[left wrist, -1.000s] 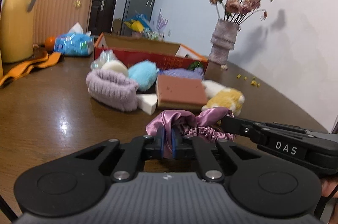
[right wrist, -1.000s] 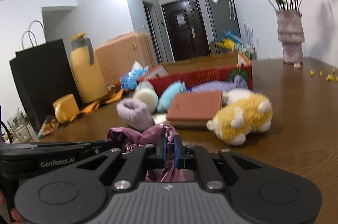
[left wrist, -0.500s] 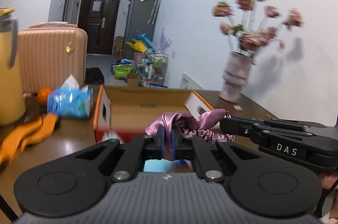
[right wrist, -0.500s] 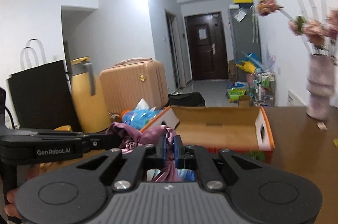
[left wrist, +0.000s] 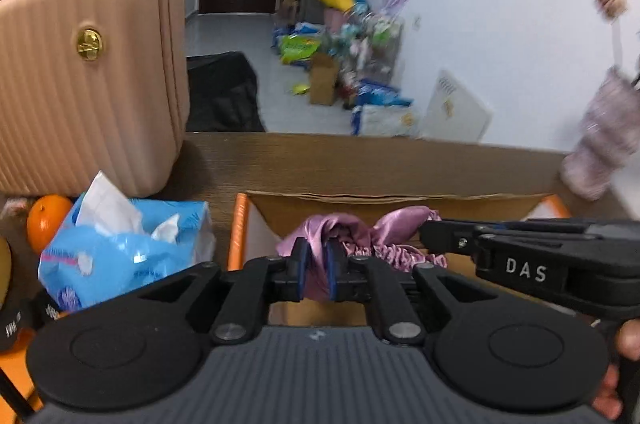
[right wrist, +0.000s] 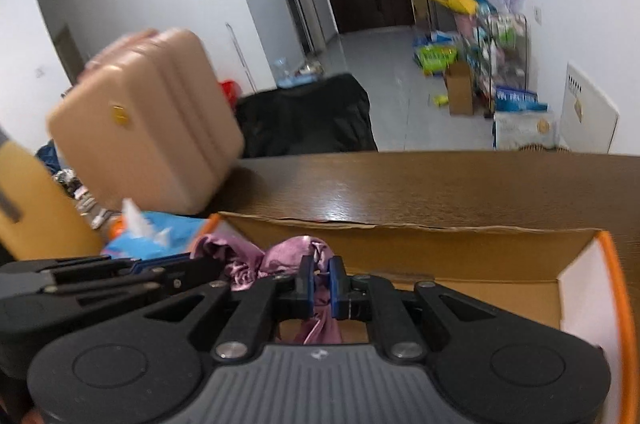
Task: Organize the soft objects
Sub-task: 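Carry the pink scrunchies with both tools over the red cardboard box, then open both tools to drop the scrunchies into the box, then withdraw both tools from the box back toward the soft items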
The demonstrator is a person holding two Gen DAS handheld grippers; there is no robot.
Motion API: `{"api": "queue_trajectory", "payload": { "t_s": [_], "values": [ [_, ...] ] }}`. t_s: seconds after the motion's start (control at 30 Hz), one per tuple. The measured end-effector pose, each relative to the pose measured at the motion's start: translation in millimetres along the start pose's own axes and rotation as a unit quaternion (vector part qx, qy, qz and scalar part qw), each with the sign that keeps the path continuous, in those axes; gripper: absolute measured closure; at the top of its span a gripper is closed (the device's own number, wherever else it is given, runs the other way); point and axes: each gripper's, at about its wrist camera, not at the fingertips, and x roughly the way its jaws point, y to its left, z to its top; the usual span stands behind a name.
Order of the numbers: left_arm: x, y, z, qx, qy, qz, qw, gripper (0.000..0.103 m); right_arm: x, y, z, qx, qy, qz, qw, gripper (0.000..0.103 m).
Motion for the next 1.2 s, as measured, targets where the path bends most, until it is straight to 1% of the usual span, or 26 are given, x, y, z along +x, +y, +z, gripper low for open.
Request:
{"api": "queue_trajectory", "payload": {
  "t_s": [0.07,0.1,0.13,0.17,0.2,0.3,0.33,0.37,0.4,0.43,0.47,0.5,0.53,0.57,0.6,0.67,0.7,0.73,0.77,0.8,0.83,0.9,0.97,1.0,1.03,1.2],
  "values": [
    [12,1,0,0.004,-0.002,0.026,0.9997,0.092,20,-3,1,0.008,0.018,0.001,1.000,0.089],
    [14,1,-1,0.004,-0.004,0.030,0.9995,0.085,26,-5,0,0.010,0.020,0.003,1.000,0.089],
    [13,0,-2,0.010,-0.011,0.025,0.9996,0.079,29,-6,0,0.015,0.020,0.001,1.000,0.081],
    [12,-2,-3,0.017,-0.021,0.019,0.9995,0.068,29,-7,0,0.018,0.016,0.001,1.000,0.076],
    [9,-3,-4,0.023,-0.030,0.024,0.9990,0.066,28,-9,-1,0.022,0.011,0.004,1.000,0.069],
    [-2,-6,-3,0.033,-0.034,0.033,0.9983,0.066,16,-12,0,0.025,0.005,-0.003,1.000,0.068],
    [-9,-6,-3,0.031,-0.034,0.032,0.9984,0.065,9,-12,0,0.023,0.002,-0.006,1.000,0.068],
    [-18,-5,-3,0.028,-0.038,0.032,0.9984,0.062,-1,-12,0,0.020,-0.003,-0.011,1.000,0.068],
    [-26,-5,-2,0.026,-0.043,0.033,0.9982,0.055,-10,-14,2,0.016,-0.008,-0.016,1.000,0.065],
    [-36,-4,-2,0.025,-0.051,0.033,0.9978,0.050,-21,-14,1,0.012,-0.014,-0.022,1.000,0.060],
    [-49,-2,-3,0.023,-0.063,0.034,0.9971,0.042,-36,-14,-1,0.007,-0.021,-0.028,0.999,0.057],
    [-58,-1,-1,0.023,-0.073,0.035,0.9965,0.039,-51,-15,-3,0.002,-0.030,-0.037,0.999,0.051],
    [-69,0,-1,0.022,-0.081,0.036,0.9958,0.038,-67,-16,-5,-0.003,-0.039,-0.045,0.998,0.049],
    [-82,0,-3,0.019,-0.088,0.036,0.9952,0.036,-83,-18,-8,-0.007,-0.047,-0.055,0.997,0.048],
    [-97,1,-4,0.015,-0.097,0.033,0.9946,0.031,-98,-20,-9,-0.008,-0.054,-0.063,0.997,0.048],
    [-125,1,-8,0.010,-0.118,0.030,0.9926,0.024,-130,-23,-16,-0.008,-0.072,-0.077,0.994,0.045],
    [-141,0,-13,0.011,-0.134,0.029,0.9905,0.021,-146,-24,-20,-0.008,-0.085,-0.084,0.993,0.042],
    [-155,-2,-17,0.013,-0.151,0.030,0.9880,0.019,-162,-23,-24,-0.013,-0.100,-0.092,0.991,0.036],
    [-169,-4,-22,0.015,-0.171,0.029,0.9848,0.013,-176,-20,-30,-0.021,-0.116,-0.103,0.988,0.033],
    [-185,-5,-29,0.016,-0.195,0.032,0.9801,0.002,-191,-18,-36,-0.032,-0.134,-0.117,0.983,0.025],
    [-200,-7,-37,0.016,-0.220,0.039,0.9746,0.000,-205,-13,-43,-0.043,-0.159,-0.135,0.977,0.018],
    [-227,-11,-53,0.016,-0.260,0.040,0.9645,0.000,-234,-3,-64,-0.066,-0.223,-0.168,0.958,0.008],
    [-250,-15,-69,0.015,-0.281,0.035,0.9590,0.000,-259,5,-86,-0.083,-0.280,-0.173,0.940,0.000],
    [-260,-17,-75,0.013,-0.289,0.033,0.9568,0.000,-270,10,-96,-0.090,-0.305,-0.171,0.933,0.000],
    [-268,-19,-81,0.012,-0.294,0.032,0.9551,0.000,-280,14,-104,-0.095,-0.318,-0.170,0.928,0.000],
    [-305,-34,-108,0.029,-0.316,0.042,0.9475,0.000,-318,32,-134,-0.103,-0.338,-0.169,0.920,0.000]
  ]
}}
